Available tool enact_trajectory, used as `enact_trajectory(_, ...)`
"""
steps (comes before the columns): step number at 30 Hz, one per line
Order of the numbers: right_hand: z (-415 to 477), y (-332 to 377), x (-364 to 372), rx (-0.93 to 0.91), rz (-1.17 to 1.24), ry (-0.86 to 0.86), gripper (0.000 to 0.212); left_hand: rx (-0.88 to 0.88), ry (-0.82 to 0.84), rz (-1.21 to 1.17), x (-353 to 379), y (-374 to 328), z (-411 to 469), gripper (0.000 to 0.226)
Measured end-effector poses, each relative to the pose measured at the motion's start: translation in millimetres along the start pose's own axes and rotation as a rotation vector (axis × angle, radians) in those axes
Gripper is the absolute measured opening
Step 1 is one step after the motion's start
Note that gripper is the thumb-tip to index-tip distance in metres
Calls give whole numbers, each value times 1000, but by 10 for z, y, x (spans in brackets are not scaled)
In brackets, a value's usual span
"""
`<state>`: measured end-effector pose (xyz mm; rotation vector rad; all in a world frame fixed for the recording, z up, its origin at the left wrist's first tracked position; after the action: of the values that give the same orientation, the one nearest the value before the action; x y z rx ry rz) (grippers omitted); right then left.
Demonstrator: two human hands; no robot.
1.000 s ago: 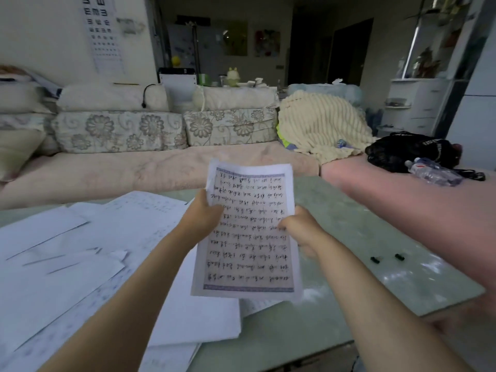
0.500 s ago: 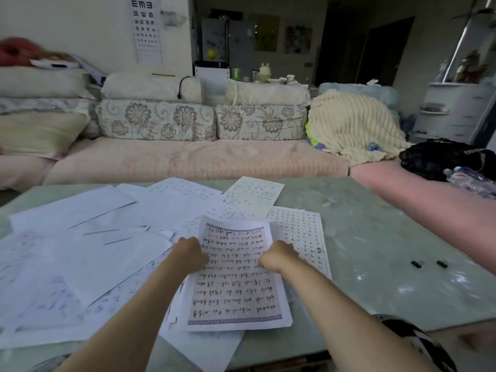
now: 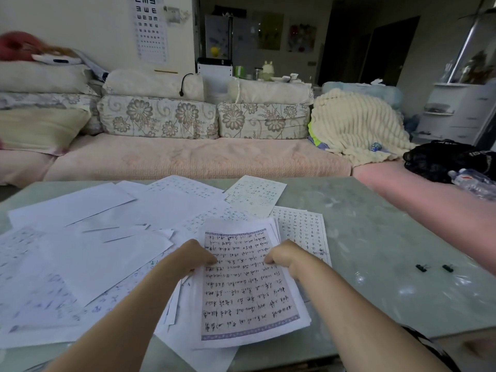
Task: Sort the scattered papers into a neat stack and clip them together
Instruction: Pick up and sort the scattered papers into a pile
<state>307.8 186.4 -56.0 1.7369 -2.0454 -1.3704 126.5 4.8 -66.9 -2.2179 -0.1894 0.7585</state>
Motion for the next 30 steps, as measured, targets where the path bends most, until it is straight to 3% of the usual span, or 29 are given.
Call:
enact_trajectory(3,53,-37,-9,-27,27,12,57,80,5,-71,-3,-52,52,39)
enact_trajectory(8,-4,72,-112,-173,110,7,59,254,-37,-215,-76,-205,-10,32)
enact_trajectory(13,-325,459,-346,-542,161,-60,26,414,-74,-483,-237,-397,-255,34)
enact_trajectory(18,-800,828,-579,-868,223,-176,24,710,-207,-595,-376,-859,-817,31)
enact_trajectory(24,-850,791,-555,-845,240,-74,32,843,-212,-604,-285,-993,-1065,34)
enact_trajectory(27,-844,739,-615,-836,292,-116,36,859,-238,-560,-255,-962,-1049,42)
enact_trajectory(30,-883,772,-666,-856,329,-136,33,884,-399,-387,-366,-973,-1085,58)
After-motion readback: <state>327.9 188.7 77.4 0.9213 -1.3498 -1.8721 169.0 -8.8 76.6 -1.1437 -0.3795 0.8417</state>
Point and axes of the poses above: each hand's wrist, its own z-axis towards the middle knuckle, its own x-axis out of the palm, y = z × x, the point moved 8 cm from there along z, towards the middle knuckle, and after that the axes turned 15 degrees about y, right-handed, at the moved point
